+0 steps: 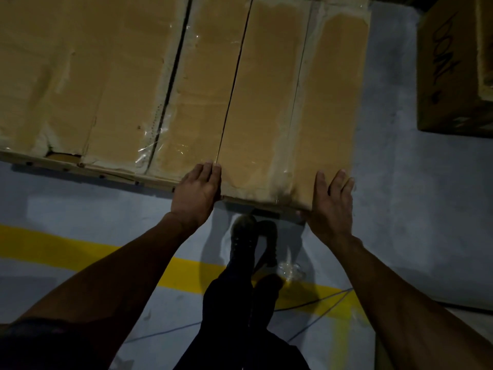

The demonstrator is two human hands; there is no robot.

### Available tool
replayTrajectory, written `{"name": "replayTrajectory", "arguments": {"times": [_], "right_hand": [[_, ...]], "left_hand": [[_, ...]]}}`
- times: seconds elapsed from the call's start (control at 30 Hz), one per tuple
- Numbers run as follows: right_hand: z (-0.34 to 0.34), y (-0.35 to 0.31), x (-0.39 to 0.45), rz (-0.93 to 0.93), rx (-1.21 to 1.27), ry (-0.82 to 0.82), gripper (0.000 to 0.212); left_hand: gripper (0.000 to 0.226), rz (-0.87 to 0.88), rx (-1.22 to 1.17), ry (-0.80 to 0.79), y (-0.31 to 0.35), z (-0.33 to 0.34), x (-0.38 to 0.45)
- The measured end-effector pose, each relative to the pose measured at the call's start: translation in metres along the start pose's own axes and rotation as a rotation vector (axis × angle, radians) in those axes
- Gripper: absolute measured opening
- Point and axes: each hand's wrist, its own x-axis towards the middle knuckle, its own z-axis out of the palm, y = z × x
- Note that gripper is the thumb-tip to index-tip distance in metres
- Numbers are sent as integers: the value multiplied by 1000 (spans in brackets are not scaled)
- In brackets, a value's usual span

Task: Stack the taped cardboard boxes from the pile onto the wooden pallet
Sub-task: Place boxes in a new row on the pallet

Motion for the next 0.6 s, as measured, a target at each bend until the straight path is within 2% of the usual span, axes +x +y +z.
{"name": "replayTrajectory", "arguments": {"times": [0.43,0.6], "right_hand": [[-2,1,6,-2,-27,-6,113],[-7,-1,7,25,-16,-67,115]], "left_hand": [[69,-10,99,-36,0,1,6],[68,-27,97,11,2,8,3]]}}
